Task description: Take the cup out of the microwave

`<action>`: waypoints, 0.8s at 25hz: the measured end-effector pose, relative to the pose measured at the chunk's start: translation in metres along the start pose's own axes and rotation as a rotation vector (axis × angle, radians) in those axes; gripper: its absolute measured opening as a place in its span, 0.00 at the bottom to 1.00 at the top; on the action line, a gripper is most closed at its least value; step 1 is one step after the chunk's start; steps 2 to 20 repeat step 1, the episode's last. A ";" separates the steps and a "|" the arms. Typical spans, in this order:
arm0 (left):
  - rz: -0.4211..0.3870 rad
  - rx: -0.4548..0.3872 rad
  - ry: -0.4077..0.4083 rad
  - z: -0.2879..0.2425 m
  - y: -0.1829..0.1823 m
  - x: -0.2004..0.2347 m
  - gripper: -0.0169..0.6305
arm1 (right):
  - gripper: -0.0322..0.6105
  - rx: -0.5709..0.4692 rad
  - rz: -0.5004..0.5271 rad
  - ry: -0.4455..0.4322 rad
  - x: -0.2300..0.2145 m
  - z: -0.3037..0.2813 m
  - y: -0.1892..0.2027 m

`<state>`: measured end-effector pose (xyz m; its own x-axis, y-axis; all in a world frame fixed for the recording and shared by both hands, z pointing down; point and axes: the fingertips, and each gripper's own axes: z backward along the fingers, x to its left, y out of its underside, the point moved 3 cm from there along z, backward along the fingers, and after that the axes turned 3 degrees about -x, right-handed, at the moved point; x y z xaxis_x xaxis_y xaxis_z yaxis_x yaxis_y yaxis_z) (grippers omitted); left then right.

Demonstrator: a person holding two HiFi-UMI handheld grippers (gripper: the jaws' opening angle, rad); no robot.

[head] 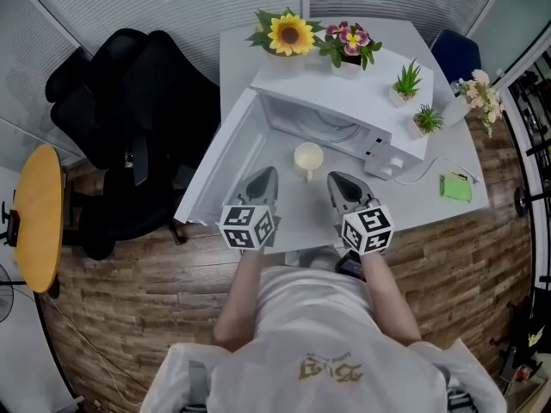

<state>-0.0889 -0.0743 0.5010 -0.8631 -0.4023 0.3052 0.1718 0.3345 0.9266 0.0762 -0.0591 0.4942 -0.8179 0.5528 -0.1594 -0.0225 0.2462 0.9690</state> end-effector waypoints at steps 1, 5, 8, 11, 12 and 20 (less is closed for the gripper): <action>0.000 -0.002 0.001 -0.002 -0.001 0.001 0.05 | 0.07 -0.003 -0.002 -0.004 -0.001 -0.001 -0.001; 0.000 -0.002 0.001 -0.002 -0.001 0.001 0.05 | 0.07 -0.003 -0.002 -0.004 -0.001 -0.001 -0.001; 0.000 -0.002 0.001 -0.002 -0.001 0.001 0.05 | 0.07 -0.003 -0.002 -0.004 -0.001 -0.001 -0.001; 0.000 -0.002 0.001 -0.002 -0.001 0.001 0.05 | 0.07 -0.003 -0.002 -0.004 -0.001 -0.001 -0.001; 0.000 -0.002 0.001 -0.002 -0.001 0.001 0.05 | 0.07 -0.003 -0.002 -0.004 -0.001 -0.001 -0.001; 0.000 -0.002 0.001 -0.002 -0.001 0.001 0.05 | 0.07 -0.003 -0.002 -0.004 -0.001 -0.001 -0.001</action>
